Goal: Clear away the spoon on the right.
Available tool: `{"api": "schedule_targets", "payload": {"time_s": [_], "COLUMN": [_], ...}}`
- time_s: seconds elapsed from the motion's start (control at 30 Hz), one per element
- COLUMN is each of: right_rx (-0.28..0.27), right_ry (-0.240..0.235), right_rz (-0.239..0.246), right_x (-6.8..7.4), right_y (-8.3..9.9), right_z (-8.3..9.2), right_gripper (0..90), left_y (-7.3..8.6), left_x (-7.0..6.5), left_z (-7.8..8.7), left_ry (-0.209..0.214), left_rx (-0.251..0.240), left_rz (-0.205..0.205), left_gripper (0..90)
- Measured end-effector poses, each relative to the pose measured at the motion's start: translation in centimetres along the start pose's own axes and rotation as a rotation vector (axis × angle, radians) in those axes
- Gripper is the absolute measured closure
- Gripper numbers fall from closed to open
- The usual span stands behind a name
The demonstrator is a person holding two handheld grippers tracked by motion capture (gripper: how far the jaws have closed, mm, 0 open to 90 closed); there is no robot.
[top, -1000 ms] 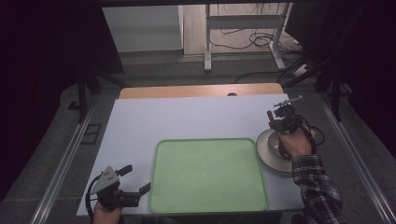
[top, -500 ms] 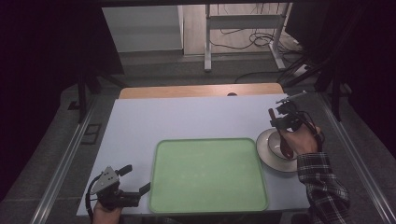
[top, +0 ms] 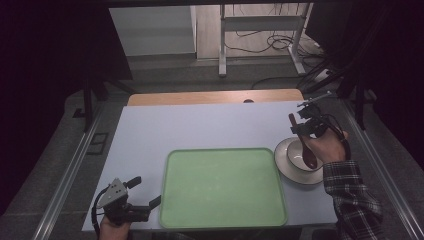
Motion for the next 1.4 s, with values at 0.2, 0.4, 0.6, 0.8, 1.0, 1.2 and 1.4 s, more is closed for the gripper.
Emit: {"api": "schedule_targets", "payload": {"time_s": [0.2, 0.4, 0.6, 0.8, 1.0, 1.2, 1.4], "right_rx": [0.013, 0.036, 0.062, 0.09, 0.119, 0.152, 0.182], "right_ry": [-0.011, -0.023, -0.051, -0.073, -0.103, -0.129, -0.145], "right_rz": [-0.002, 0.01, 0.022, 0.037, 0.046, 0.058, 0.062], "right_x": [0.3, 0.9, 2.1, 3.2, 4.5, 5.6, 6.7], "right_y": [-0.4, -0.7, -0.9, -0.8, -0.7, -0.2, 0.5], "right_z": [0.8, 1.6, 2.3, 2.6, 2.8, 2.7, 2.1], "right_gripper": [77.6, 77.5, 77.6, 77.6, 77.5, 77.6, 77.6], "left_y": [0.0, 0.0, 0.0, 0.0, 0.0, -0.1, -0.1], "left_x": [0.0, 0.0, 0.0, 0.0, 0.0, 0.0, 0.0], "left_z": [0.0, 0.0, 0.0, 0.0, 0.0, 0.0, 0.0], "left_ry": [-0.002, -0.001, -0.001, -0.001, -0.002, -0.002, -0.003], "left_rx": [-0.001, 0.001, 0.001, -0.001, -0.001, -0.002, -0.001], "left_rz": [0.0, -0.002, -0.003, -0.002, -0.003, -0.004, -0.003], "left_gripper": [0.9, 1.0, 1.0, 1.0, 1.0, 1.0, 0.9]}}
Point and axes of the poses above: each handheld gripper's, and its own axes: z roughly backward along the jaws, y roughly out of its underside, x roughly to its left, the point moved 7 cm from there along -z, roughly forward along the jaws, and after that the axes turned 14 degrees about -x, right-handed, at the moved point
